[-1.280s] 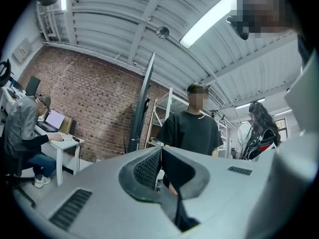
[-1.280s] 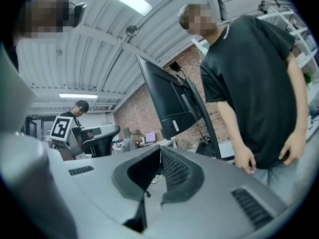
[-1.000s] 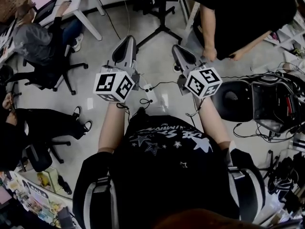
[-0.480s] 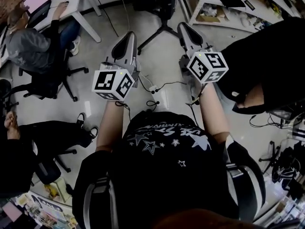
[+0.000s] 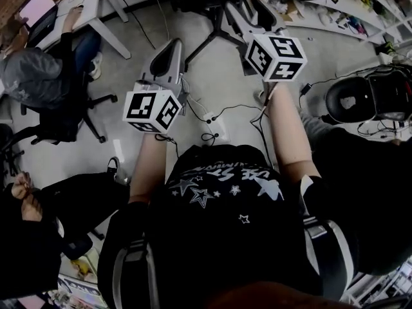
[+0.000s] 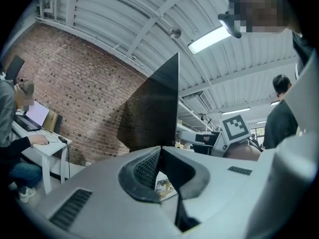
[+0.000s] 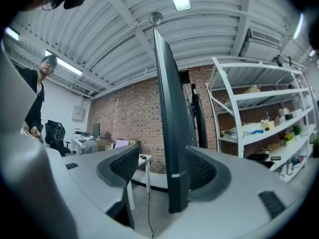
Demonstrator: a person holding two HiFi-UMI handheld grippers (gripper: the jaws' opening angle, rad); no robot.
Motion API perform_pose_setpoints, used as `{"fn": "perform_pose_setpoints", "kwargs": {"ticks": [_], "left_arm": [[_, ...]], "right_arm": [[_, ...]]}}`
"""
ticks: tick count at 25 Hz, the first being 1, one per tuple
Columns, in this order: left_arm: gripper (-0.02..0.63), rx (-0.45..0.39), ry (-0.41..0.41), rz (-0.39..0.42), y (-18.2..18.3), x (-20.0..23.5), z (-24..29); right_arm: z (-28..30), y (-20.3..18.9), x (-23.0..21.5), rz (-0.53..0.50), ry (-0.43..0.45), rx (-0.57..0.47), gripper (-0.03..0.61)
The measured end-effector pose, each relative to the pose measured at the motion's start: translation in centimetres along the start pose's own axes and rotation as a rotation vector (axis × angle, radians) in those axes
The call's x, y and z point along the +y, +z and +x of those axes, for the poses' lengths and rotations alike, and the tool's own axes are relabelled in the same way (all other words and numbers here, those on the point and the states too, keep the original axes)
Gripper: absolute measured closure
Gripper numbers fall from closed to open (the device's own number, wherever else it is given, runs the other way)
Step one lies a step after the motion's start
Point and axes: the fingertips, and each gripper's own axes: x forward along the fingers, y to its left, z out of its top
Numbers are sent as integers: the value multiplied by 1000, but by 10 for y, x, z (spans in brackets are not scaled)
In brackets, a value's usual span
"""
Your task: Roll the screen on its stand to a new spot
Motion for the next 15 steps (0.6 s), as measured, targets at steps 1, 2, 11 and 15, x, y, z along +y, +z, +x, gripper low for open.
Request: {"fn": "perform_pose_setpoints", "kwargs": {"ticks": [1,2,11,15], "left_arm": [[602,2,-5,-1,-1,0,0],[603,5,-10,-2,-2,1,0],[603,22,-21,-16,-7,9,-1],[603,25,-22,-17,-8,10,-2]], "right_arm": [[6,5,-1,-12,-16,-10,291],[11,10,-2,-25,-34,-20,275],[66,25,-17,-82,-157,15,268],[79,26,-27,-106,-196,11,268]]}}
